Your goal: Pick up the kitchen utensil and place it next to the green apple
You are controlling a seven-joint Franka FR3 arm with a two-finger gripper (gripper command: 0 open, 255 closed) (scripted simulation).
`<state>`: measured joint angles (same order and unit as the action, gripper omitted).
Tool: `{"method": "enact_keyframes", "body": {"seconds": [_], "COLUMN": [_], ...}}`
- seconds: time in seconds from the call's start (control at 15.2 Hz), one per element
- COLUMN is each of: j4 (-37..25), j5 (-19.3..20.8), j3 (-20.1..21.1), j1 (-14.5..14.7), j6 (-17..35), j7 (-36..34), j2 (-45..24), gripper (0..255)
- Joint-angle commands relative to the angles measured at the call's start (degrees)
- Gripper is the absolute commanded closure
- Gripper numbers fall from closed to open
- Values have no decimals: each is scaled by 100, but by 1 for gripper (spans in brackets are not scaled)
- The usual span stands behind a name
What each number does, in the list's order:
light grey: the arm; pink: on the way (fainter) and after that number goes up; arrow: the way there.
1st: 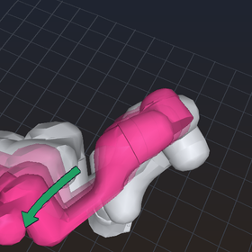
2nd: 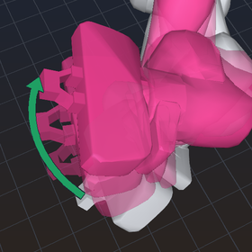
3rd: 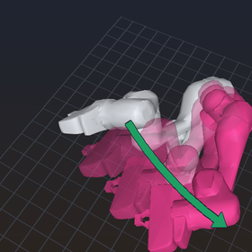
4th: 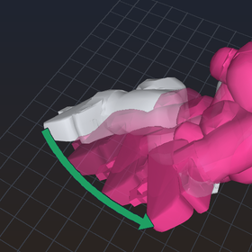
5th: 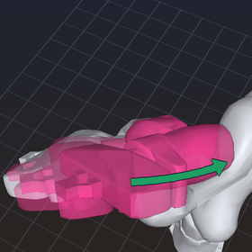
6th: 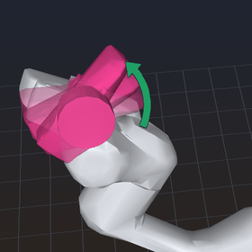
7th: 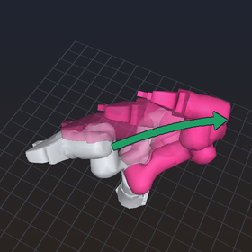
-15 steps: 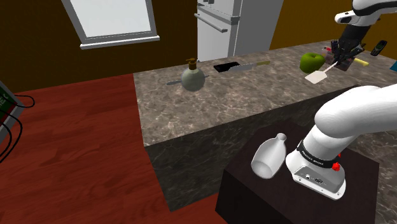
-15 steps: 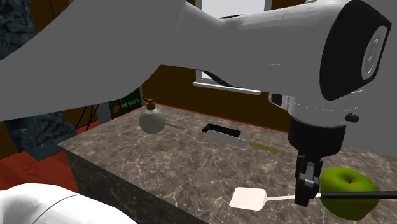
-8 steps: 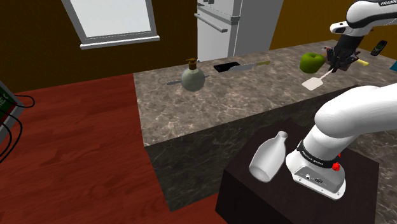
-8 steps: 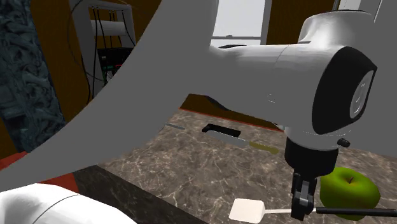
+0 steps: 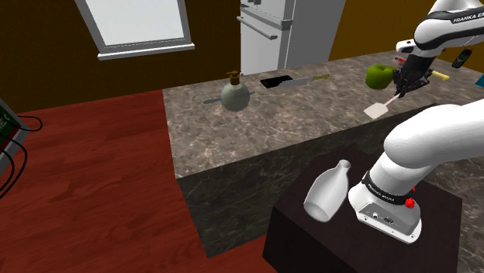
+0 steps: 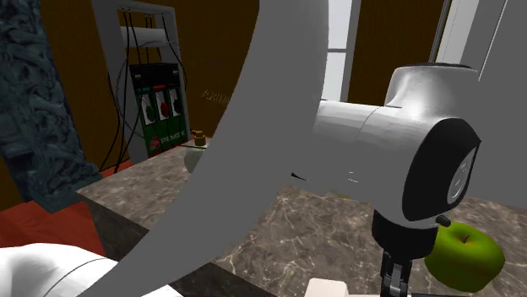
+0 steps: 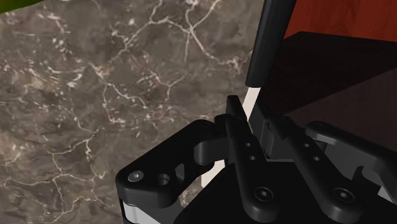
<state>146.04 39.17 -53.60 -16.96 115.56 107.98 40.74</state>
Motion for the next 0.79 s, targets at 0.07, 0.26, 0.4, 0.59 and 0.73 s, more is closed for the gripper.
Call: {"method": "enact_keyframes", "body": {"seconds": [0.07,0.26,0.4,0.59,0.73], "j4": [144,264,337,445,445], "j5": [98,188,246,333,334], "j3": [-169,-359,-494,-730,-729], "j1": [27,81,126,221,221], "j6": [262,535,723,1039,1039], "j7": [-32,-61,-80,-108,-108], "j2": [-103,-239,-342,-528,-527], "gripper": [255,255,255,255,255]}}
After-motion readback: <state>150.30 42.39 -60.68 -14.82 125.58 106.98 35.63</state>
